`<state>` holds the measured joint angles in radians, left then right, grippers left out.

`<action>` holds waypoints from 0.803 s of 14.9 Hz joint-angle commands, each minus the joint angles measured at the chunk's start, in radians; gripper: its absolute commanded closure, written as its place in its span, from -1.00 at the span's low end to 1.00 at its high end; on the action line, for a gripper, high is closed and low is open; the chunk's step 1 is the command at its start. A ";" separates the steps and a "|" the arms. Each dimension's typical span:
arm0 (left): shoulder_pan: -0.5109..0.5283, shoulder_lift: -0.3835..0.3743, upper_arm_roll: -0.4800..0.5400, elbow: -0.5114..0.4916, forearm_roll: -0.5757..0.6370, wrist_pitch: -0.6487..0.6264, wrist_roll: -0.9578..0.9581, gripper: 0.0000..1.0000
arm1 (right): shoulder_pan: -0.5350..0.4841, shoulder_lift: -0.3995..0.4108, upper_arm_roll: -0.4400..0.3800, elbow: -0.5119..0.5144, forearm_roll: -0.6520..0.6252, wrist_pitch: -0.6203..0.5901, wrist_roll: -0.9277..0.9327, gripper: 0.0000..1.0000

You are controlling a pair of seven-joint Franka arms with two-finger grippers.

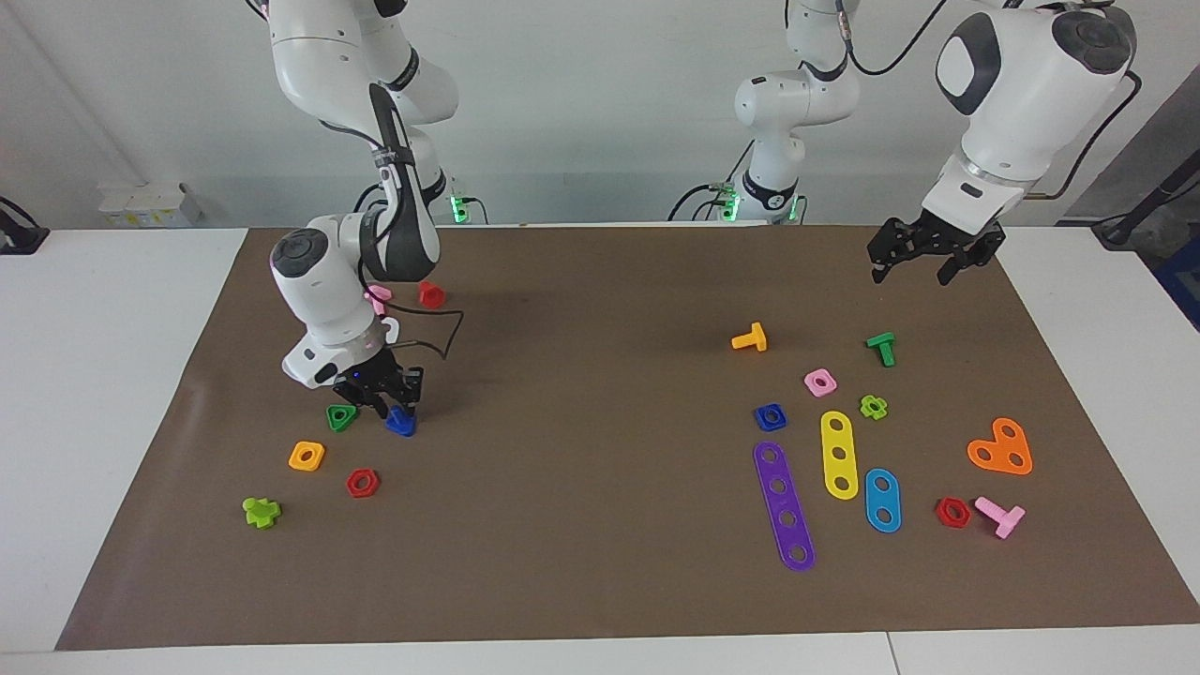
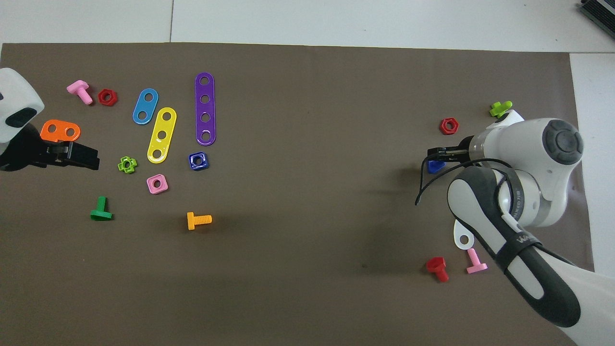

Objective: Unscrew and place screws in storage area

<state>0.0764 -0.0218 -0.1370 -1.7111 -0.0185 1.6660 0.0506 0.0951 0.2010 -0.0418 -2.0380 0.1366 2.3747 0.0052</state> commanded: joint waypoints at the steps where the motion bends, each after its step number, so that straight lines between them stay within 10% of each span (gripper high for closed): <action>1: 0.016 -0.030 -0.009 -0.033 0.017 0.018 0.005 -1.00 | -0.025 -0.046 -0.012 0.146 -0.029 -0.203 0.100 -1.00; 12: 0.016 -0.030 -0.009 -0.033 0.017 0.017 0.005 -1.00 | -0.072 -0.202 -0.015 0.513 -0.105 -0.885 0.113 -1.00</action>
<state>0.0764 -0.0219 -0.1369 -1.7111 -0.0185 1.6660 0.0506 0.0364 -0.0243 -0.0680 -1.5649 0.0376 1.5297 0.1079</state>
